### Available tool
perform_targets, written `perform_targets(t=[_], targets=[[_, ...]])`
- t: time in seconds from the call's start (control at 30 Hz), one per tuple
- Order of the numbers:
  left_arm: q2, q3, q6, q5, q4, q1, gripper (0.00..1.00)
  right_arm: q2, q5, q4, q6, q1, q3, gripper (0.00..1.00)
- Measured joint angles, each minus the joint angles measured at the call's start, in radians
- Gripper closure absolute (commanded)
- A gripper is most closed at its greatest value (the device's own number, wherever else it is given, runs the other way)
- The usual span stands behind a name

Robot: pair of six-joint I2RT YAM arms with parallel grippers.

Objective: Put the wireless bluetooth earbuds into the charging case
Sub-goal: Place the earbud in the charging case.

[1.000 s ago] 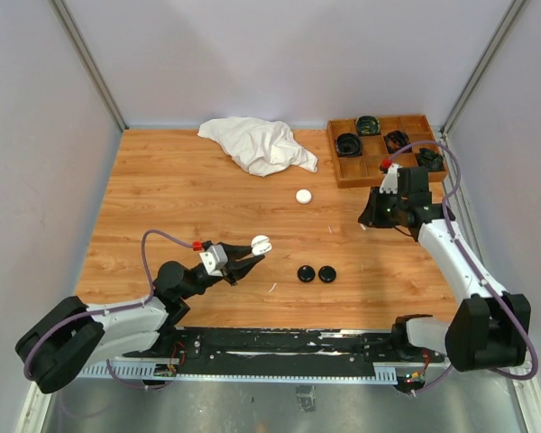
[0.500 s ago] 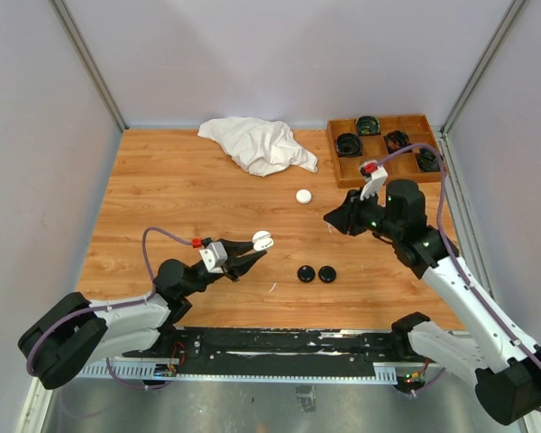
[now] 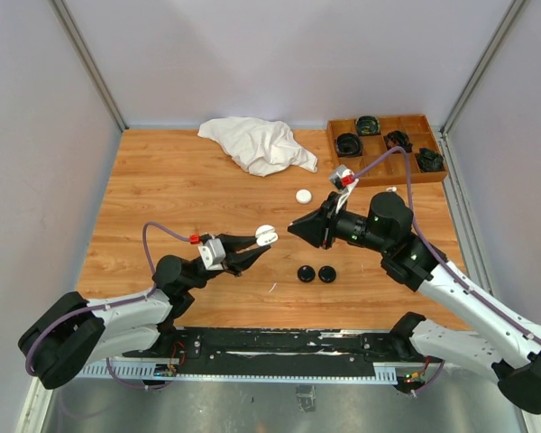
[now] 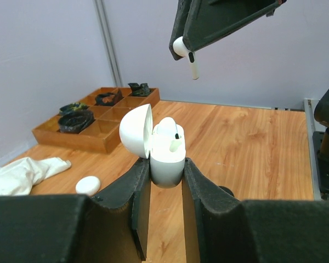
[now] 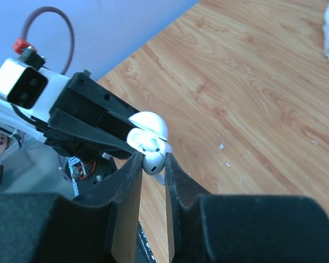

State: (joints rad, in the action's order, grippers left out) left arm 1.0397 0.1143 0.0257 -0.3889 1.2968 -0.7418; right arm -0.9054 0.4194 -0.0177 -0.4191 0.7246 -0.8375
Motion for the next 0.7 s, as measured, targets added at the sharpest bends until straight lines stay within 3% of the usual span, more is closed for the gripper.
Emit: perform_targets(t=[0.4, 0.7], targets=[[-0.007, 0.014, -0.028, -0.055, 0.003, 0.000, 1.00, -0.097, -0.012, -0.109, 0.015, 0.175, -0.007, 0.78], [-0.025, 0.019, -0.041, -0.091, 0.003, 0.000, 1.00, -0.128, -0.040, -0.135, 0.038, 0.201, -0.020, 0.78]])
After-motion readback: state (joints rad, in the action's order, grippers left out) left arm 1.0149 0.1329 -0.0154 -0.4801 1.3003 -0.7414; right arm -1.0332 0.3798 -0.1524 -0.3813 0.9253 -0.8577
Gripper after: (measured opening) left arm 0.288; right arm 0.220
